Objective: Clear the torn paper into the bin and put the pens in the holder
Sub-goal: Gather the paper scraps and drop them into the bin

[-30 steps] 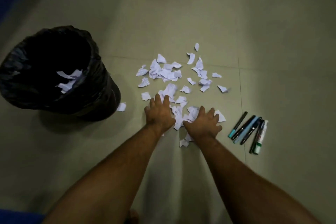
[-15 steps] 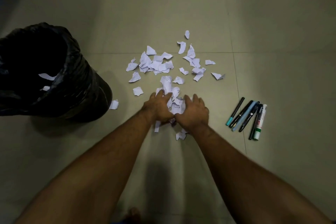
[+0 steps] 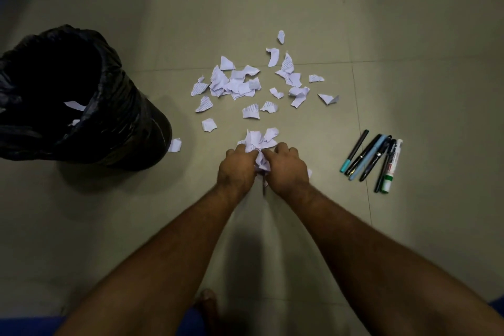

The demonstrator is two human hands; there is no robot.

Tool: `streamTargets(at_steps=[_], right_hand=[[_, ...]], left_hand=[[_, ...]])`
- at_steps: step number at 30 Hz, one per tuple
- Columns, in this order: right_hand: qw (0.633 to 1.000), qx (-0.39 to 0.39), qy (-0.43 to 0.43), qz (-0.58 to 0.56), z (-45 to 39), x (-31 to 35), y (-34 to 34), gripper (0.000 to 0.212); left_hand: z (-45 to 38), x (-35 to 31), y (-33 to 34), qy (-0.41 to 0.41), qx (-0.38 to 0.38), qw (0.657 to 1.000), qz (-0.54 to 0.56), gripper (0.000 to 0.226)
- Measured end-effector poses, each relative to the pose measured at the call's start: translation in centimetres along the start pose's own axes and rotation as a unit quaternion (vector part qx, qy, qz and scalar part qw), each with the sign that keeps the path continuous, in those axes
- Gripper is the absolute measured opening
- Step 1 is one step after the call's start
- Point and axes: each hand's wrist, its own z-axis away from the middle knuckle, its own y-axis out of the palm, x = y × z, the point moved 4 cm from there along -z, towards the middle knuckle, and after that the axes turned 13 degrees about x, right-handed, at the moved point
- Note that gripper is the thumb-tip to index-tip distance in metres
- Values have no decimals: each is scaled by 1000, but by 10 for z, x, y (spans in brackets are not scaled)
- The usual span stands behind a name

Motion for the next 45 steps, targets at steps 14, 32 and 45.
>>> streamTargets(at_steps=[14,32,45], right_hand=[[997,-11,10,-78,-10,-3,-11,24],[903,-184,-48,-385,7,121,-156,18],[921,-113,-237,-287,-4,331,-188,17]], left_hand=[[5,6,-7,-29,-100,984,143,20],[77,71,-180,-46,-242,880,406,18],[164,243,-272,-196,-301,850,384,9]])
